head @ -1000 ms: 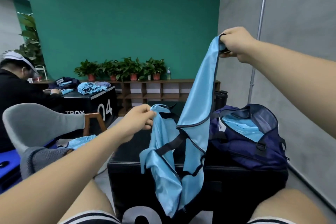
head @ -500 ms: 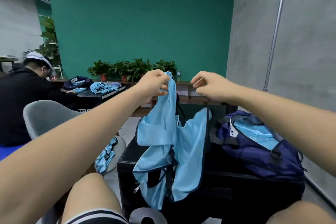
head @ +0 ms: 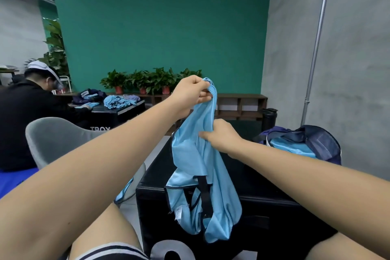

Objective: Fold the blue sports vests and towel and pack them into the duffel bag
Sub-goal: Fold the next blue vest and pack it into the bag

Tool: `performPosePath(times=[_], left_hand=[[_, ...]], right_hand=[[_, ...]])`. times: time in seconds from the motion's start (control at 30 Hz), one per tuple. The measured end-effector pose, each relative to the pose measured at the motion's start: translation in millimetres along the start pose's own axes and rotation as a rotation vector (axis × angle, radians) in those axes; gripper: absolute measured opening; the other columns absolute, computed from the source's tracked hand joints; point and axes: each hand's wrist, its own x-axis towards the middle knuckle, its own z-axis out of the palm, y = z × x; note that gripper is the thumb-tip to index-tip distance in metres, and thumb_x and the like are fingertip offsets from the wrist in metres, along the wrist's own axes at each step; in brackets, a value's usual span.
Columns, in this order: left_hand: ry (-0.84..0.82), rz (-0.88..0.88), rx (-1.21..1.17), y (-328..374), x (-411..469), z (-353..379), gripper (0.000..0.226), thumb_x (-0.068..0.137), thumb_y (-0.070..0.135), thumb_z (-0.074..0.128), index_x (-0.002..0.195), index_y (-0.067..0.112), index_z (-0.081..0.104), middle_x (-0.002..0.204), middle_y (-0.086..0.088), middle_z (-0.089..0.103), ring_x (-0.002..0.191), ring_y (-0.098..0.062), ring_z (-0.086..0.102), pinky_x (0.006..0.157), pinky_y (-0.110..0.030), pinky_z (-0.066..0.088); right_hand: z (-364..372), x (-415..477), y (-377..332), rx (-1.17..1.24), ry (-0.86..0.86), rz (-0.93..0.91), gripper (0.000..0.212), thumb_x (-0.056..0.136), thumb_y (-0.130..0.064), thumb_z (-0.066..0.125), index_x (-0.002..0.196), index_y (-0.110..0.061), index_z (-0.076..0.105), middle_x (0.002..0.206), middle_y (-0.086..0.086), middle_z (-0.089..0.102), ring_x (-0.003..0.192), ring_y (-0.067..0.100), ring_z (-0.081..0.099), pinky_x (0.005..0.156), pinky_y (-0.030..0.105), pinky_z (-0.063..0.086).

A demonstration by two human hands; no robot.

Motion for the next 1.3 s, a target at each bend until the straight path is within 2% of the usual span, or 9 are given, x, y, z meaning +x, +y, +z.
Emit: performPosePath(times=[0.1, 0.17, 0.37, 0.57, 0.67, 0.83, 1.0, 1.13, 1.3], left_hand=[[-0.041, 0.025, 0.023, -7, -9, -5, 0.009, 0.101, 0.014, 0.067, 0.097, 0.007, 0.062, 0.103, -0.014, 0.073, 0.091, -0.020, 0.078, 0.083, -0.032, 0.064], [-0.054, 0.045, 0.098, -16, -18, -13, 0.011, 0.097, 0.017, 0.070, 0.099, 0.008, 0.063, 0.099, -0.014, 0.068, 0.089, -0.022, 0.069, 0.076, -0.033, 0.054], [-0.029, 0.009, 0.372, -74, -62, -40, 0.041, 0.087, 0.051, 0.083, 0.118, 0.032, 0.063, 0.120, 0.009, 0.068, 0.111, -0.007, 0.065, 0.095, -0.029, 0.053], [-0.143, -0.134, 0.500, -149, -98, -56, 0.074, 0.075, 0.050, 0.093, 0.133, 0.037, 0.049, 0.127, 0.012, 0.060, 0.118, -0.008, 0.061, 0.101, -0.035, 0.053], [-0.112, -0.210, 0.521, -176, -100, -57, 0.061, 0.079, 0.042, 0.093, 0.128, 0.032, 0.057, 0.121, 0.007, 0.064, 0.112, -0.013, 0.064, 0.098, -0.032, 0.054], [-0.102, -0.238, 0.532, -194, -95, -50, 0.046, 0.082, 0.045, 0.088, 0.120, 0.034, 0.065, 0.119, 0.012, 0.067, 0.109, -0.010, 0.066, 0.092, -0.029, 0.054], [-0.151, -0.273, 0.454, -191, -89, -47, 0.018, 0.090, 0.034, 0.081, 0.102, 0.020, 0.079, 0.101, -0.002, 0.079, 0.091, -0.015, 0.071, 0.085, -0.028, 0.053], [-0.136, -0.324, 0.360, -175, -85, -61, 0.020, 0.095, 0.022, 0.068, 0.104, 0.004, 0.068, 0.089, -0.009, 0.073, 0.076, -0.015, 0.064, 0.077, -0.034, 0.056], [-0.050, -0.311, 0.277, -133, -74, -86, 0.011, 0.098, 0.021, 0.061, 0.088, 0.017, 0.058, 0.081, -0.005, 0.061, 0.073, -0.017, 0.055, 0.066, -0.030, 0.049]], right_hand=[[-6, 11, -3, 0.081, 0.034, -0.027, 0.014, 0.094, -0.025, 0.068, 0.104, -0.017, 0.075, 0.102, 0.007, 0.077, 0.097, 0.031, 0.074, 0.081, 0.043, 0.060], [-17, 18, -5, 0.126, 0.056, -0.036, 0.018, 0.094, -0.024, 0.070, 0.110, -0.017, 0.074, 0.107, 0.005, 0.076, 0.100, 0.025, 0.073, 0.090, 0.044, 0.061], [-63, 38, -8, 0.285, 0.145, 0.071, 0.024, 0.092, -0.024, 0.080, 0.110, -0.010, 0.073, 0.106, 0.009, 0.079, 0.097, 0.026, 0.077, 0.091, 0.047, 0.063], [-90, 42, -16, 0.410, 0.137, 0.118, 0.019, 0.097, -0.021, 0.077, 0.109, -0.010, 0.066, 0.107, 0.008, 0.078, 0.096, 0.023, 0.076, 0.090, 0.042, 0.062], [-93, 42, -19, 0.409, 0.120, 0.124, 0.024, 0.097, -0.021, 0.078, 0.115, -0.008, 0.068, 0.105, 0.007, 0.080, 0.097, 0.024, 0.077, 0.089, 0.042, 0.062], [-94, 42, -20, 0.357, 0.102, 0.112, 0.025, 0.096, -0.024, 0.079, 0.114, -0.010, 0.070, 0.107, 0.006, 0.079, 0.099, 0.025, 0.077, 0.091, 0.043, 0.062], [-101, 43, -17, 0.320, 0.079, 0.114, 0.028, 0.095, -0.025, 0.079, 0.116, -0.010, 0.069, 0.106, 0.006, 0.080, 0.097, 0.025, 0.078, 0.088, 0.043, 0.063], [-110, 47, -5, 0.309, 0.080, 0.129, 0.031, 0.093, -0.026, 0.081, 0.117, -0.010, 0.069, 0.105, 0.006, 0.081, 0.097, 0.026, 0.078, 0.088, 0.044, 0.064], [-115, 46, 9, 0.308, 0.044, 0.171, 0.034, 0.094, -0.023, 0.081, 0.122, -0.007, 0.068, 0.108, 0.008, 0.080, 0.098, 0.025, 0.078, 0.085, 0.042, 0.065]])
